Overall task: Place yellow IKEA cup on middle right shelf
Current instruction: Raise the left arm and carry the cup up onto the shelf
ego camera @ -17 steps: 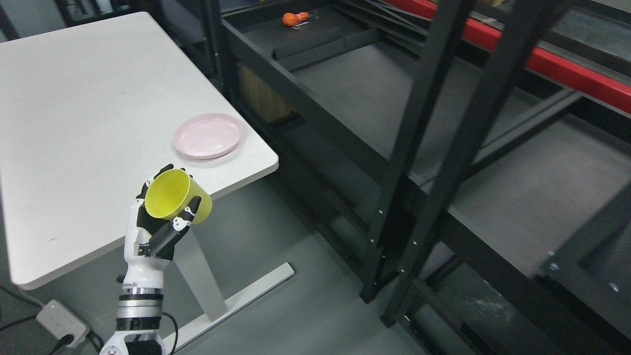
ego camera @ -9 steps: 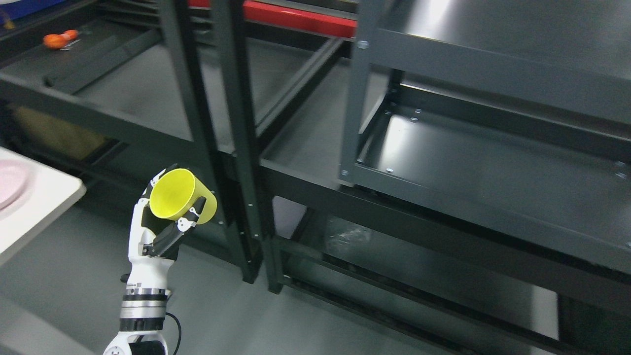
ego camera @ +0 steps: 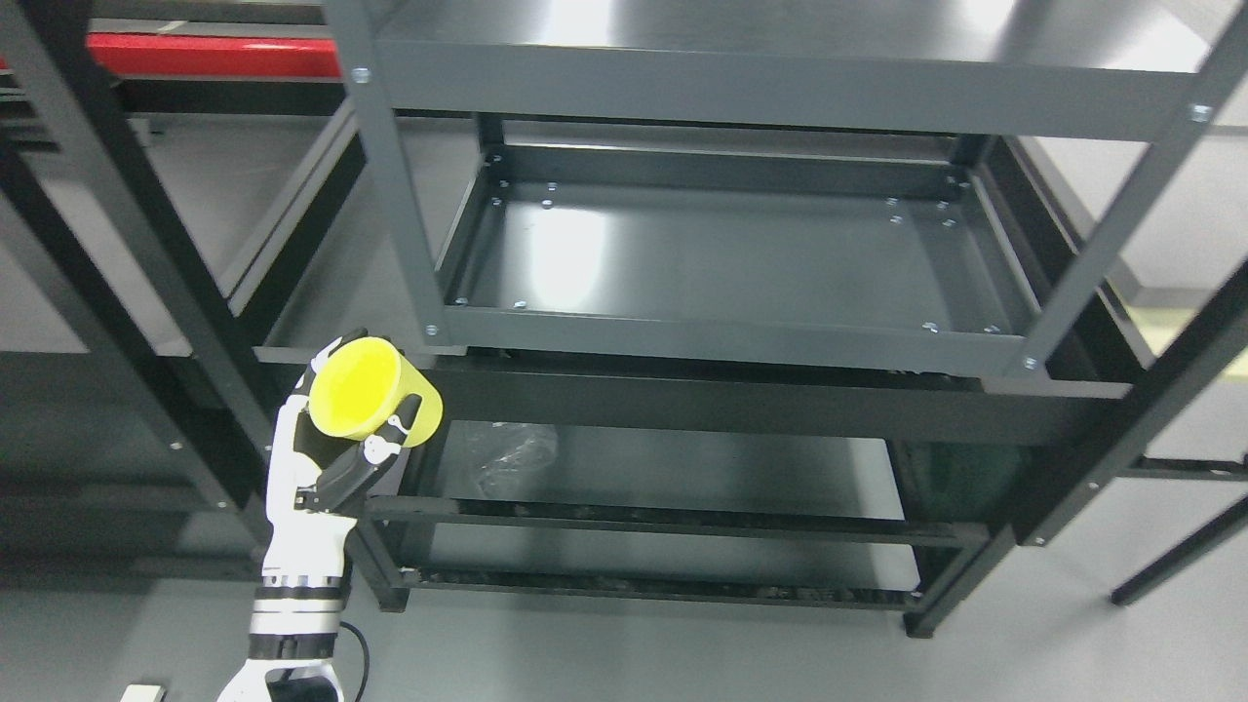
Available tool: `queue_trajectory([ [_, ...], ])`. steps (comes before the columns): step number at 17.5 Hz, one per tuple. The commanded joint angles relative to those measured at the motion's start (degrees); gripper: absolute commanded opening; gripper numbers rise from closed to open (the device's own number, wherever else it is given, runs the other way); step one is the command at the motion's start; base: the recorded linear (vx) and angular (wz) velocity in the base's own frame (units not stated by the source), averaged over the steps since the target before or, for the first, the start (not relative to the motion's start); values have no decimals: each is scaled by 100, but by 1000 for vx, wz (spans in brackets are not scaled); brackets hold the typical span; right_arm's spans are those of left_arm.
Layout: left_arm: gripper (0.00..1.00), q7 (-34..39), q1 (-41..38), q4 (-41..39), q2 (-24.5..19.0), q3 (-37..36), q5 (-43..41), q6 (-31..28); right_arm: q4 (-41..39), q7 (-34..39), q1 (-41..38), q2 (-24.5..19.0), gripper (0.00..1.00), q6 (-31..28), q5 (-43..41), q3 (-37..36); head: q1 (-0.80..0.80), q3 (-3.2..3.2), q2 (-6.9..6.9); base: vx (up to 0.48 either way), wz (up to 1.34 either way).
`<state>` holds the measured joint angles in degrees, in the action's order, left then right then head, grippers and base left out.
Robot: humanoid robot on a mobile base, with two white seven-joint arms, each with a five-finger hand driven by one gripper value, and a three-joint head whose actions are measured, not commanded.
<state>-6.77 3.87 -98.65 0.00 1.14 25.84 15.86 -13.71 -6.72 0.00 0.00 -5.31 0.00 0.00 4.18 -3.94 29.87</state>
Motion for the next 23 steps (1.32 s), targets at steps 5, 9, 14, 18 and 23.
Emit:
queue_trajectory([
  [5,2,-9,395,-14,-100,-1476,-254,321,0,4,-79,100,99,-5,-141,97,0,0,0,1,-269],
  [9,2,-17,720,-84,-100,-1923,-290,452,0,4,-79,100,99,-5,-141,105,0,0,0,52,-34],
  [14,2,-70,1466,-303,-100,-2504,-290,549,0,4,-79,100,99,-5,-141,97,0,0,-1,60,-6],
  [18,2,-70,2371,-304,-100,-2593,-290,558,0,4,-79,100,99,-5,-141,97,0,0,-1,48,-67],
  [23,2,0,3830,-287,-100,-2856,-281,462,0,4,-79,100,99,-5,-141,97,0,0,-2,57,25],
])
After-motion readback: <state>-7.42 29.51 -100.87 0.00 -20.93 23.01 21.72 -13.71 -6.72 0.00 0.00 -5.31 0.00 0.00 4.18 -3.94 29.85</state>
